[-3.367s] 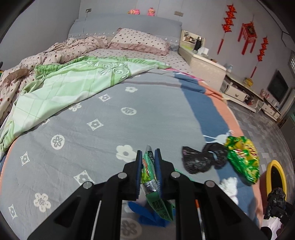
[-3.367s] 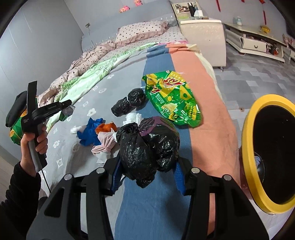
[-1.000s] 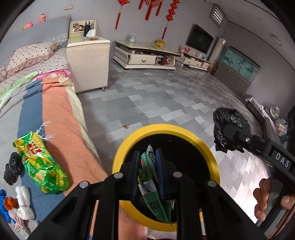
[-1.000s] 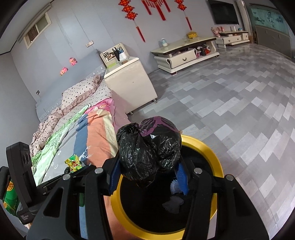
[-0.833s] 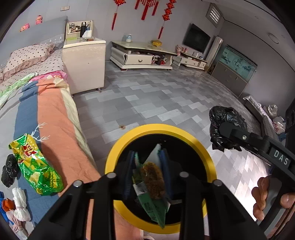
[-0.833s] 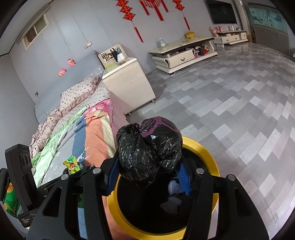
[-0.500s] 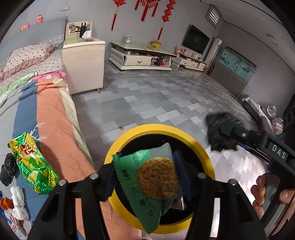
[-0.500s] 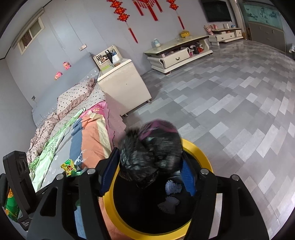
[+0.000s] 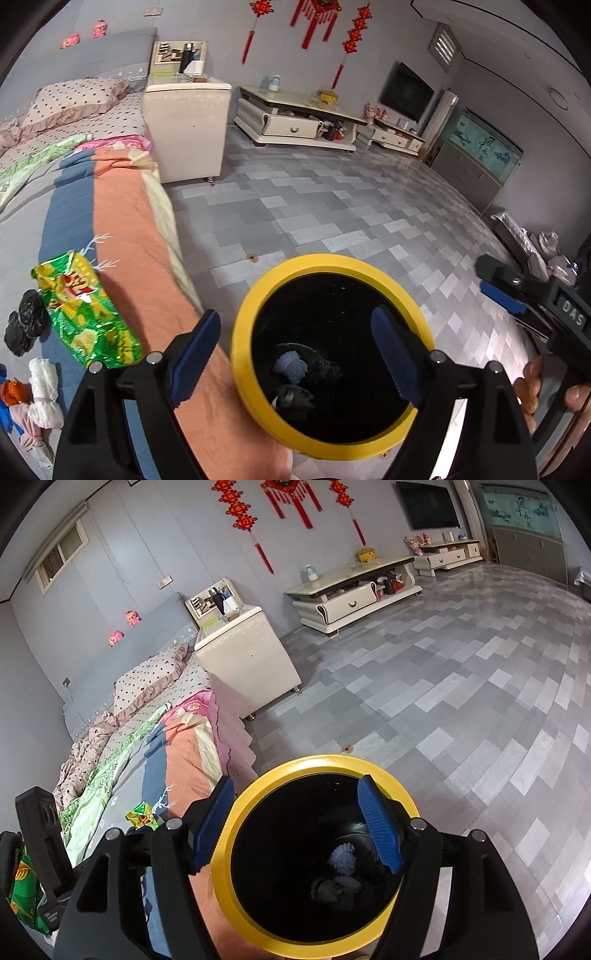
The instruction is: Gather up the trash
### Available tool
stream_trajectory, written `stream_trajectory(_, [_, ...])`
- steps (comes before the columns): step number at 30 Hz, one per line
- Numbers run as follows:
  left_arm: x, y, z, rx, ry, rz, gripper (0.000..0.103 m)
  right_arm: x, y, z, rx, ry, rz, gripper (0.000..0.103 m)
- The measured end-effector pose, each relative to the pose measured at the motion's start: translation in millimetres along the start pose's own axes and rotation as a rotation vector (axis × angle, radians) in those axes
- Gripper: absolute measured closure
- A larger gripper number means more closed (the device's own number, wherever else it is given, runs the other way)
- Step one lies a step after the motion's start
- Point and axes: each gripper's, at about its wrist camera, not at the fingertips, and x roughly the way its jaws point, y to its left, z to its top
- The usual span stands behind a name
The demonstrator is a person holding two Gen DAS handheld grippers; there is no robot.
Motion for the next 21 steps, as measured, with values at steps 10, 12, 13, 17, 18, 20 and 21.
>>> stream_trajectory(10, [-31, 42, -11, -0.052, -0.041, 0.068, 0.019, -13, 20, -7, -0.015, -0.002, 0.031, 0.036])
stream_trajectory(12, [-37, 51, -12, -0.067, -0.049, 0.080, 0.019, -17, 28, -8, -0.028, -0.006, 0.038, 0.036])
stream_trajectory(13, [-41, 57, -12, -0.075, -0.053, 0.091, 0.018, -18, 31, -8, -0.032, -0.007, 0.040, 0.036])
stream_trajectory(17, [-56, 71, -15, -0.096, -0.074, 0.100, 0.018, -25, 46, -9, -0.057, -0.011, 0.052, 0.036])
stream_trajectory(18, [-59, 73, -15, -0.098, -0.080, 0.103, 0.018, -26, 50, -9, -0.064, -0.012, 0.053, 0.036])
stream_trajectory(20, [-69, 80, -17, -0.103, -0.096, 0.112, 0.018, -30, 62, -11, -0.086, -0.014, 0.058, 0.036])
stream_trajectory(21, [-73, 84, -18, -0.108, -0.102, 0.115, 0.018, -31, 67, -12, -0.094, -0.015, 0.060, 0.036])
